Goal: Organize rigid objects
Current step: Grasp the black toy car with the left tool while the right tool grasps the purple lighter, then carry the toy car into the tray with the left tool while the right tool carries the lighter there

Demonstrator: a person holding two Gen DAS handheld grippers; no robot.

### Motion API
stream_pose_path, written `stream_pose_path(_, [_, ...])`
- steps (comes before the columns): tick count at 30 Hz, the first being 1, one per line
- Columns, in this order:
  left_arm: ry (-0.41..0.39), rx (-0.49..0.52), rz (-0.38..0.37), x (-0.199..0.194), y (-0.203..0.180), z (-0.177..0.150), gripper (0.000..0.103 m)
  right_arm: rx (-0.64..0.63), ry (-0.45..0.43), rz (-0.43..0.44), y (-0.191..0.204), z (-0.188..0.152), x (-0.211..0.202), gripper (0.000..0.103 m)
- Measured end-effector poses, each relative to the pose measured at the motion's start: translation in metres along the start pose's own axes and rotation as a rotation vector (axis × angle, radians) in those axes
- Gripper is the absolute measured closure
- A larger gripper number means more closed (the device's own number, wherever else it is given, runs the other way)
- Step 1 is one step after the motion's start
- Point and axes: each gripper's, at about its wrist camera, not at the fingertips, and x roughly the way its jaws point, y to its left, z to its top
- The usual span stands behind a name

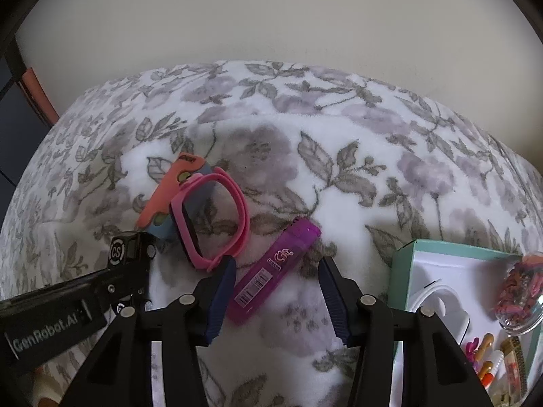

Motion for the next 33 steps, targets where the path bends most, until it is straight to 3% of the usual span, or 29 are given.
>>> stream_pose_path(7, [0.004,-0.004,-0.006,0.001,0.000,0.000,0.067,-0.006,0.049,-0.005,0.003,-0.003,0.005,0.050])
stream_pose_path(11, [0.003,0.000,-0.004,0.001,0.000,0.001,0.067,-0.050,0.016,-0.042,0.012,-0.009,0.006,0.052])
stream_pose_path(16, [0.002,-0.002,-0.009,0.002,0.000,0.000,0.067,-0.031,0.006,-0.031,0.003,-0.008,0.004,0.073])
stream_pose_path(21, [-0.009,0.022,0.016,0.003,-0.004,0.000,0.068,-0.023,0.007,-0.023,-0.006,-0.015,0.000,0.082])
stream_pose_path(33, [-0.006,0.028,0.068,-0.011,-0.003,-0.017,0.068,0.072,0.081,0.059,-0.023,-0.047,-0.028,0.082])
